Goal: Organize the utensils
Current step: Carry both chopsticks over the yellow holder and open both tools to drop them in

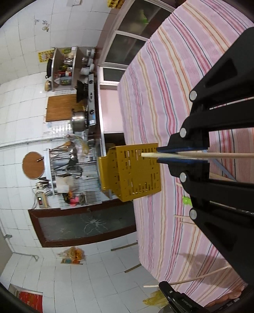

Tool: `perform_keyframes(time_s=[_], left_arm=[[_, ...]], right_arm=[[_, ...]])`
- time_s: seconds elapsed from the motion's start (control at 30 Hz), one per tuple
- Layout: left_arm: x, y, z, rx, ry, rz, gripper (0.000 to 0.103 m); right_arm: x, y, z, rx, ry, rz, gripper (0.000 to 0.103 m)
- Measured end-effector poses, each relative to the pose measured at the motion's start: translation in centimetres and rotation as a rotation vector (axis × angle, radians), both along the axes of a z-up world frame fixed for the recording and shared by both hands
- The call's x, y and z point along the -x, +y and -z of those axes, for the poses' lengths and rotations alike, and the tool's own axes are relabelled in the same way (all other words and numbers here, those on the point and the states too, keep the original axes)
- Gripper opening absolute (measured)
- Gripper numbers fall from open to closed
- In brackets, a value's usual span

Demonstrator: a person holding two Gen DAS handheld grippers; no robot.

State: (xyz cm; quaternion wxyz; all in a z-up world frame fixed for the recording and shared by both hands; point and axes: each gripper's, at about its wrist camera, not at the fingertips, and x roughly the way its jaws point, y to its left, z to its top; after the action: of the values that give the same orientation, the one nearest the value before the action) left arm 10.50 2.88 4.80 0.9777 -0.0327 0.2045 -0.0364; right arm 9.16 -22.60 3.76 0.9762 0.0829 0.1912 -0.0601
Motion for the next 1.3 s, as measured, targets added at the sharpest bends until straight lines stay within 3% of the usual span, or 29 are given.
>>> perform_keyframes(time_s=[0.27,0.57,0.8,1.03,1.2,1.3], left_arm=[[0.8,-0.5,-1.7,-0.008,-0.074,0.015,0.004],[-1.5,-2.8,-4.7,-0.005,-0.141,0.051,0.005],[-5.7,-6.1,-9.9,0.024,-0.241,0.093,0.004],[-11.8,-10.0,-15.5,0.074,-0.325,0.131,0.005],[-16.3,-12.5,-17.7,0.098,-0.345,0.153,0.004],[-19.5,-14.2,-17.2,0.091,-0.330,0.158,0.004]], right_arm=[[0.3,-0.8,-1.0,-0.004,-0.058,0.012,0.006],[-1.6,-2.0,-3.2,0.010,-0.119,0.025,0.006],[-4.7,-3.2,-7.3,0.036,-0.194,0.027,0.006],[-9.1,-3.6,-13.5,0.078,-0.273,0.023,0.006],[-11.9,-3.4,-17.1,0.108,-0.315,0.020,0.006],[-14.4,-3.3,-18.0,0.114,-0.308,0.015,0.006]])
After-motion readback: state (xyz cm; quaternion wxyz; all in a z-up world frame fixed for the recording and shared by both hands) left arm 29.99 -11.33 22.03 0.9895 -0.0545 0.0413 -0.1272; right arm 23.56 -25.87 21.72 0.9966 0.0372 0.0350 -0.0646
